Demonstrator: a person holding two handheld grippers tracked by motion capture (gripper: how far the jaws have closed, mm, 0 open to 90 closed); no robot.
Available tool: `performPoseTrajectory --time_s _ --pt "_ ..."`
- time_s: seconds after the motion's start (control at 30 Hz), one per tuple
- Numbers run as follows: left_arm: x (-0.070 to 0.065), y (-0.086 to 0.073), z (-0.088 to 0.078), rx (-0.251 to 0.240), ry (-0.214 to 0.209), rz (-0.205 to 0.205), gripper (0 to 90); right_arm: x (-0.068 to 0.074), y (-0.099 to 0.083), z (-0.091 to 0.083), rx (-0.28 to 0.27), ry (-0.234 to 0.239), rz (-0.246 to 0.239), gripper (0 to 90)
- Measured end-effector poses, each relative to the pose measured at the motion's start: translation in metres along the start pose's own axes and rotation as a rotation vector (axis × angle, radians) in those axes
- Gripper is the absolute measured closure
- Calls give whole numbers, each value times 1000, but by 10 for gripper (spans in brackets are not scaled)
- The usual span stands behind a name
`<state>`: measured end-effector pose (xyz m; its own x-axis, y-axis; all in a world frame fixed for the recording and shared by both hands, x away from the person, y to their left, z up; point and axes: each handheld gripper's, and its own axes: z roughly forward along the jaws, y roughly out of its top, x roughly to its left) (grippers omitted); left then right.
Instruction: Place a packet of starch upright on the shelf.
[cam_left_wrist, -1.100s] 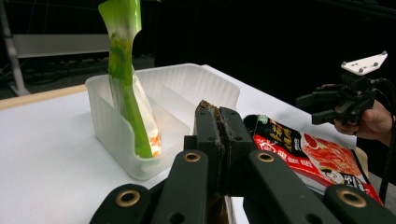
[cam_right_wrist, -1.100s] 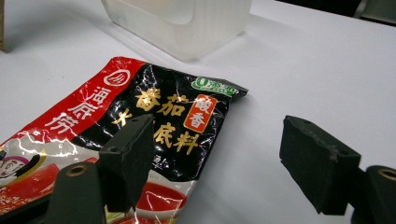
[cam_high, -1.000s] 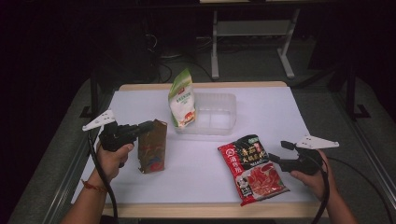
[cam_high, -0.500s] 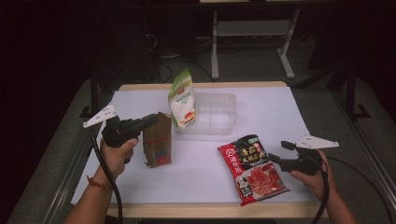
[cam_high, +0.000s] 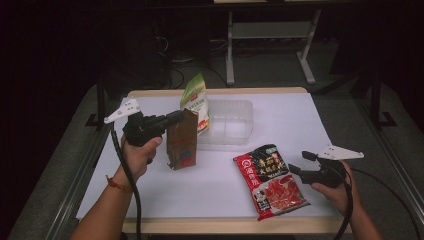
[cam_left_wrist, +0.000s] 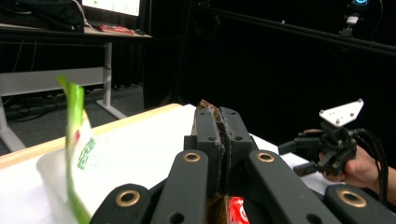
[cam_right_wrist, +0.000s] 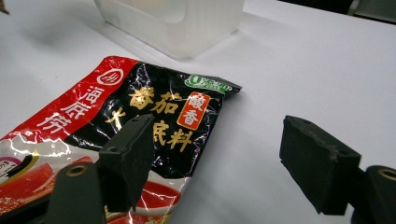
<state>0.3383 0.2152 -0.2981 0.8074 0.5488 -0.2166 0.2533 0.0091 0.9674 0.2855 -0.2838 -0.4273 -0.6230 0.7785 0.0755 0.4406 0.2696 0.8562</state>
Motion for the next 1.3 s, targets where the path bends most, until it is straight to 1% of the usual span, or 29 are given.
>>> performPoseTrajectory --time_s 0.03,0.2,0.23,0.3,0.57,0.6,0.7,0.8,0.87,0.93,0.97,1.13,1.2,1.27,1.3 --pt "0 2 3 0 9 6 883 0 0 0 0 -1 0 254" --pt "0 8 21 0 6 6 883 0 0 0 0 0 0 254" --pt "0 10 24 1 13 9 883 0 0 0 0 -1 0 254" --pt "2 12 30 -3 8 -1 883 0 -1 0 -1 -2 0 254" --pt "3 24 52 -7 30 15 882 -1 -1 -1 0 -6 2 254" --pt "3 26 54 -7 34 22 882 -1 -1 -1 0 -6 2 254" --pt "5 30 62 -9 47 21 882 -2 -1 -1 1 -8 0 254" --pt "10 30 72 -13 71 10 882 -2 -1 -1 1 -7 -1 254" --pt "12 31 79 -6 98 24 882 -2 -1 -1 1 -7 -1 254" --pt "17 31 86 -3 109 10 882 -2 -2 -1 2 -8 0 254" --pt "18 31 89 -2 119 9 882 -2 -2 -1 3 -9 1 254" --pt "24 32 104 -2 139 -5 882 -2 -2 0 5 -10 0 254" --pt "26 31 111 3 154 -3 882 -2 -2 0 6 -9 -1 254" --pt "30 28 117 -1 165 -11 882 -2 -2 -1 6 -8 1 254" --pt "31 27 120 3 181 -3 882 -2 -2 0 7 -7 0 254"
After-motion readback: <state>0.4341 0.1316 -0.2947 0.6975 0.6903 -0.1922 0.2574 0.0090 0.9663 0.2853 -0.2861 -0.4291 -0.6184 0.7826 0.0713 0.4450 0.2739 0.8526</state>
